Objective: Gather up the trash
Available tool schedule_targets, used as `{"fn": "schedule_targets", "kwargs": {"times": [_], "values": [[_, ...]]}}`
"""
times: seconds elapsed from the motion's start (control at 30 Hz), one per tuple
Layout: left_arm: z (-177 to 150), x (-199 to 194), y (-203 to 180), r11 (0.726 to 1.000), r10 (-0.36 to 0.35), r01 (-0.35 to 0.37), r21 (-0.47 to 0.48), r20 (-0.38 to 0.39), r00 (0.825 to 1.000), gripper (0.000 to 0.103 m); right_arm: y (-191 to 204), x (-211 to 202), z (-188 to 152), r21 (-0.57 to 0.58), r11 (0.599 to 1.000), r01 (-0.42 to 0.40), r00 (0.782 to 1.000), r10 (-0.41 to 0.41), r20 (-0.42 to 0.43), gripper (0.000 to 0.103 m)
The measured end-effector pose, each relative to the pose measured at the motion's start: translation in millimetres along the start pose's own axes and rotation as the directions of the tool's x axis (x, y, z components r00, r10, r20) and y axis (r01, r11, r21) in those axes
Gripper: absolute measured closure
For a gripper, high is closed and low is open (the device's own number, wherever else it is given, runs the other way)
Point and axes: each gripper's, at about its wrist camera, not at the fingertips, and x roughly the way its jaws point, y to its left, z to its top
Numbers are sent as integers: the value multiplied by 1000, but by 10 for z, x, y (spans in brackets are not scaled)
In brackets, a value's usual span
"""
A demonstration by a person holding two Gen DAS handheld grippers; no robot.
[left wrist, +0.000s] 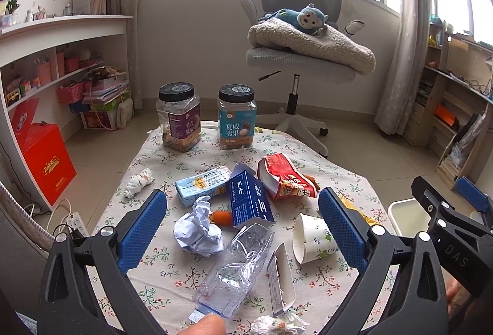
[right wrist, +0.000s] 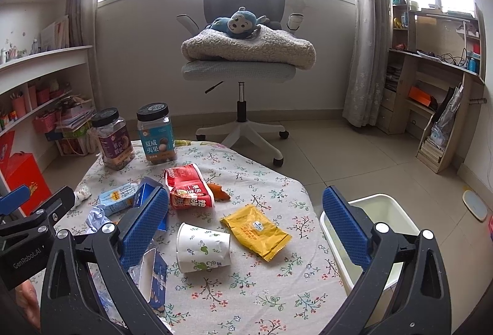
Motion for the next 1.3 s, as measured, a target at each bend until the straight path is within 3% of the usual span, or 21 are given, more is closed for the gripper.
{"fn": "schedule_targets", "kwargs": {"times": [1.3], "values": [[-48,57,42,1000,1,-2,-12,-30,1000,7,-6,38,-71,12,1000,-7,1000,7,-27,7]]}}
